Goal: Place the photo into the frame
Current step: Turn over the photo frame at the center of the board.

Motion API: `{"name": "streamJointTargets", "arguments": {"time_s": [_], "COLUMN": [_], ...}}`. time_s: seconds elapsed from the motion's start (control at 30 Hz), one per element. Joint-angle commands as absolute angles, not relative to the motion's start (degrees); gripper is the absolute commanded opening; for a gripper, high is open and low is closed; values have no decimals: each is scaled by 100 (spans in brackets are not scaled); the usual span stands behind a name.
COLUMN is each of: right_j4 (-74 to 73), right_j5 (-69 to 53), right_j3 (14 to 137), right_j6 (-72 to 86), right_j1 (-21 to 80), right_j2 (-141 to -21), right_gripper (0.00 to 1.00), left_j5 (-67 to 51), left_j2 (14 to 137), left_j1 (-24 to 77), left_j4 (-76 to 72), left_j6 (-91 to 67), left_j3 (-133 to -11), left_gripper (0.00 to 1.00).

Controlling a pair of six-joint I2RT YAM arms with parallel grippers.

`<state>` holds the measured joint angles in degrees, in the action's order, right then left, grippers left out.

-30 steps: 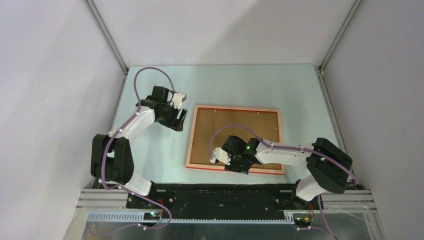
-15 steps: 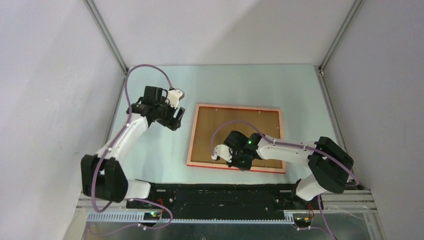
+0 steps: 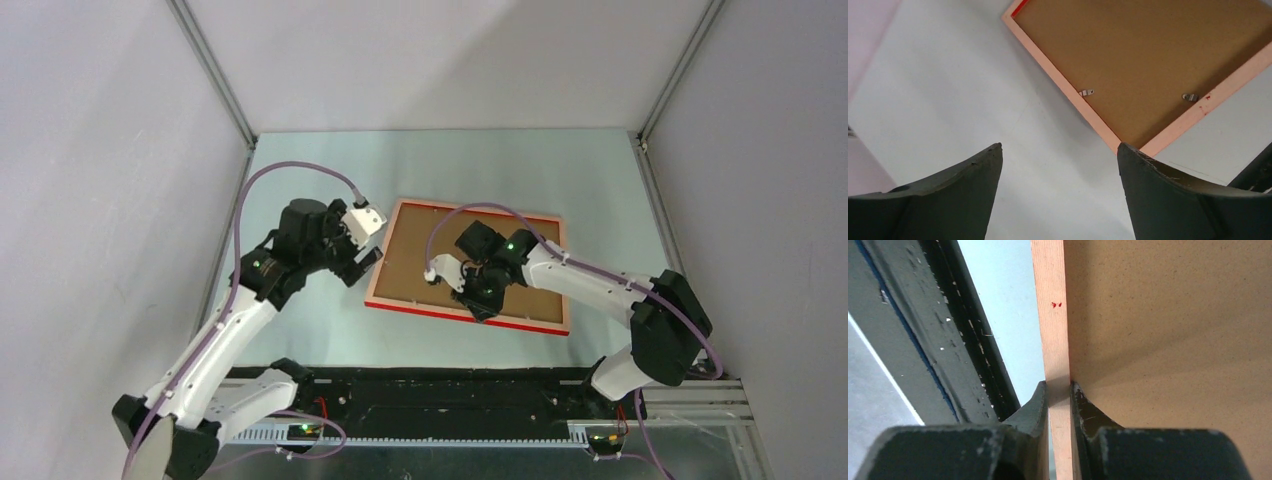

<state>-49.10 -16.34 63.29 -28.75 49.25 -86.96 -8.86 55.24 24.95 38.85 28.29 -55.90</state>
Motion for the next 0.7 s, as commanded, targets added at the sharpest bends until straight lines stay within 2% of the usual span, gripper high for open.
{"name": "streamJointTargets", "arguments": {"time_s": [0.0,0.33,0.67], "right_j4": [-5403,-6275,-7229], "right_j5": [-2294,-3211,-3990], "right_j3": [6968,7988,8977], "right_j6": [-2787,-2850,-3090], "right_j1": [4565,3928,3377], "right_j2": [-8452,-8683,-9093], "right_gripper": [0,0,0], "left_j5": [-295,655,787], "left_j2": [5181,5577,6484], "left_j1": [3057,4739,5315], "left_j4": [3825,3732,3136], "left_j6": [3274,3828,4258], "left_j3": [-5523,-5567,-5744], "left_gripper": [90,97,100]}}
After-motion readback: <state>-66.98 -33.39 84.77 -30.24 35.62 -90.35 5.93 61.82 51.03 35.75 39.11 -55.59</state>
